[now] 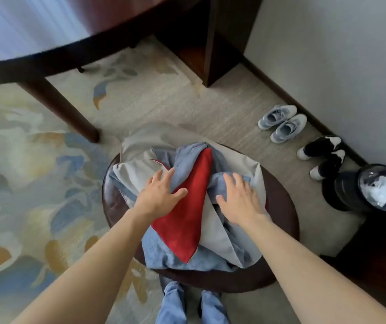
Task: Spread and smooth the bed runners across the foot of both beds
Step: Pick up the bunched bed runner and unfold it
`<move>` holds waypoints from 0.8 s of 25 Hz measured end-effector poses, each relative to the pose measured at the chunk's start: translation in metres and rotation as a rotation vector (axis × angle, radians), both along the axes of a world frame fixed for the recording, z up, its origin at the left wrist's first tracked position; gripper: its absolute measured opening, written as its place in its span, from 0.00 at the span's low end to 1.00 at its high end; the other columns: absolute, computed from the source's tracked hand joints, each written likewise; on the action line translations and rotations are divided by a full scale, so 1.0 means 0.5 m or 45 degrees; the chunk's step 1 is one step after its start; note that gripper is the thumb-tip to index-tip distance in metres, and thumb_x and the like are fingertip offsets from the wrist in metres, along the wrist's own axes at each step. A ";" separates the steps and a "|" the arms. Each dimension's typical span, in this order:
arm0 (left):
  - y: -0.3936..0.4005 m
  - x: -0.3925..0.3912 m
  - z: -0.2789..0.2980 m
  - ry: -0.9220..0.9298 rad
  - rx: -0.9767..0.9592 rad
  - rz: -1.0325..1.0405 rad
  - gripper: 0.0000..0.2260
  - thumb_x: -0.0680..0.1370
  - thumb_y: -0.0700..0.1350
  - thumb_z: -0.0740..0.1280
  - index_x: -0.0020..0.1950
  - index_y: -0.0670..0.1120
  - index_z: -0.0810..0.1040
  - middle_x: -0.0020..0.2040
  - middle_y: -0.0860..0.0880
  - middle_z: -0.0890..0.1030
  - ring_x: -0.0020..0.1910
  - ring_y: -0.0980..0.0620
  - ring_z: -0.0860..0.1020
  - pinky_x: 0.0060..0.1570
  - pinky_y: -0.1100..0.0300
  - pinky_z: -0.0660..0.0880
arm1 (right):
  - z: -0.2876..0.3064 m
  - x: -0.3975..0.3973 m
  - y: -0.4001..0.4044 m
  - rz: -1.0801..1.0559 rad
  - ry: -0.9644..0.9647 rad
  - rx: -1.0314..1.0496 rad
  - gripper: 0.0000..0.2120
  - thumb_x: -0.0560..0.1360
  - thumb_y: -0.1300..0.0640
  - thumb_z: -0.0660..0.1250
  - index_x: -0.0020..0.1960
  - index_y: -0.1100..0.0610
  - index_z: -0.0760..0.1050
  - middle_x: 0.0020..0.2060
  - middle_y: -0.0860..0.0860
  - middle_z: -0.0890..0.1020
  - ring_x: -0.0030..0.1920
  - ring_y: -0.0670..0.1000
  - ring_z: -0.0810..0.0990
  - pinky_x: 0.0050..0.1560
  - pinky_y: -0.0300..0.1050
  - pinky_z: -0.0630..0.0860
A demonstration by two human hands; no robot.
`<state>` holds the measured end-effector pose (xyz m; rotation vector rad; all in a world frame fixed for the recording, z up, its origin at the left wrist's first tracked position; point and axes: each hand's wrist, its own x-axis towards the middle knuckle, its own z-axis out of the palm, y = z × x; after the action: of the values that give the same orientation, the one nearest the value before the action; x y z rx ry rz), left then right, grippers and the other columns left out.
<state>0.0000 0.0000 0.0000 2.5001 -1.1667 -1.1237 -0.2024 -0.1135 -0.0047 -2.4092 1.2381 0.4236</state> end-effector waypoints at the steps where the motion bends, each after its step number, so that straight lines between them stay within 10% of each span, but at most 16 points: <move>1: -0.017 -0.003 -0.027 0.013 -0.014 0.021 0.37 0.75 0.66 0.63 0.80 0.58 0.53 0.79 0.47 0.57 0.76 0.43 0.57 0.73 0.46 0.61 | -0.029 0.008 -0.016 -0.039 0.029 0.015 0.34 0.79 0.45 0.62 0.79 0.53 0.52 0.75 0.56 0.60 0.72 0.61 0.65 0.66 0.58 0.70; 4: -0.062 -0.023 -0.106 0.045 -0.033 0.108 0.41 0.74 0.65 0.66 0.80 0.56 0.51 0.78 0.48 0.60 0.74 0.42 0.62 0.72 0.49 0.63 | -0.109 0.015 -0.046 -0.143 0.113 0.076 0.37 0.77 0.48 0.65 0.79 0.52 0.50 0.71 0.58 0.65 0.68 0.62 0.70 0.61 0.58 0.74; 10: -0.097 -0.100 -0.160 -0.014 -0.127 0.073 0.36 0.77 0.56 0.67 0.81 0.52 0.55 0.75 0.46 0.65 0.72 0.40 0.63 0.72 0.51 0.59 | -0.146 0.020 -0.035 -0.124 -0.113 -0.036 0.08 0.78 0.61 0.60 0.56 0.55 0.69 0.51 0.55 0.79 0.52 0.61 0.78 0.46 0.53 0.72; 20: -0.097 -0.083 -0.039 0.319 -0.344 0.358 0.27 0.78 0.37 0.59 0.77 0.52 0.66 0.74 0.46 0.68 0.74 0.50 0.65 0.73 0.60 0.59 | -0.012 0.122 0.025 -0.354 -0.590 0.328 0.08 0.75 0.64 0.62 0.54 0.57 0.71 0.50 0.55 0.80 0.52 0.62 0.78 0.46 0.53 0.70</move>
<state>-0.0417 -0.0487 -0.0195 2.1610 -0.8092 -1.0827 -0.1414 -0.1011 -0.0108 -1.9330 1.1934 -0.0574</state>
